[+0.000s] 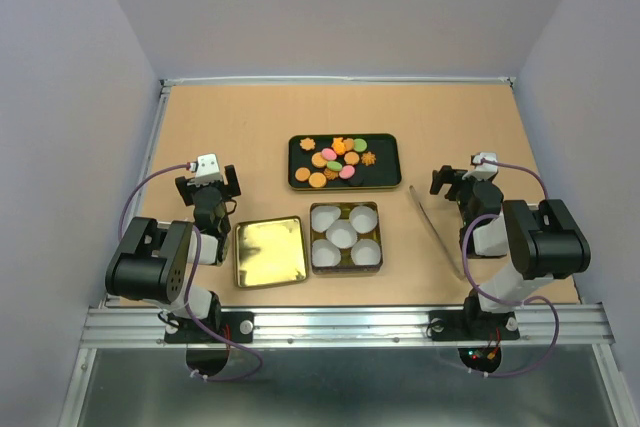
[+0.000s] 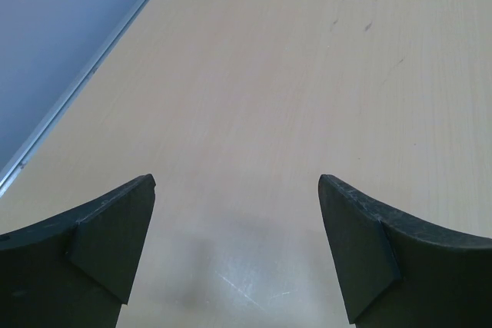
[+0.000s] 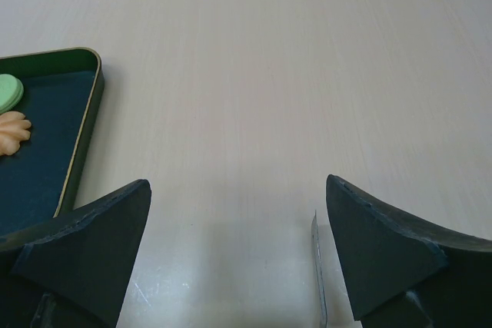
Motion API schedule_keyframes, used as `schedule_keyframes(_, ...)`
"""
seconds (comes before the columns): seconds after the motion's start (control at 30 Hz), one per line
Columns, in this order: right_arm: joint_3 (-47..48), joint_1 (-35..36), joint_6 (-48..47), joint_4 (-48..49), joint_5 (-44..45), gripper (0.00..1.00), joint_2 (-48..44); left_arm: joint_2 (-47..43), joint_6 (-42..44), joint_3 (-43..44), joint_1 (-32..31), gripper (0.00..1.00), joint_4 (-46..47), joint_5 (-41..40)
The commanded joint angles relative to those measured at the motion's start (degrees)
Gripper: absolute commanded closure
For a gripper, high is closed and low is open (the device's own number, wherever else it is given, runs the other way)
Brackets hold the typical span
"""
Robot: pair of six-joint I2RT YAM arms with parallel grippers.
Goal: Pack the cookies
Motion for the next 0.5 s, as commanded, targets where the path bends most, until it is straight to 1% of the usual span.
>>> schedule_keyframes(0.0, -0.79, -0.28, -0.97, 3.55, -0.05, 0.00, -0.36, -1.21, 0.78, 0.25, 0.15, 0.01, 19.10, -0.90)
schedule_keyframes(0.4, -0.79, -0.37, -0.88, 3.55, 0.47, 0.00, -0.62, -1.12, 0.78, 0.34, 0.15, 0.01, 19.01, -0.73)
schedule_keyframes(0.43, -0.79, -0.28, -0.10, 3.46, 1.87, 0.00, -1.06, -1.12, 0.78, 0.34, 0.15, 0.01, 19.01, -0.81)
schedule_keyframes(0.47, -0.79, -0.28, 2.26, 3.03, 7.28, 0.00, -1.93, -1.12, 0.78, 0.34, 0.15, 0.01, 19.10, -0.81)
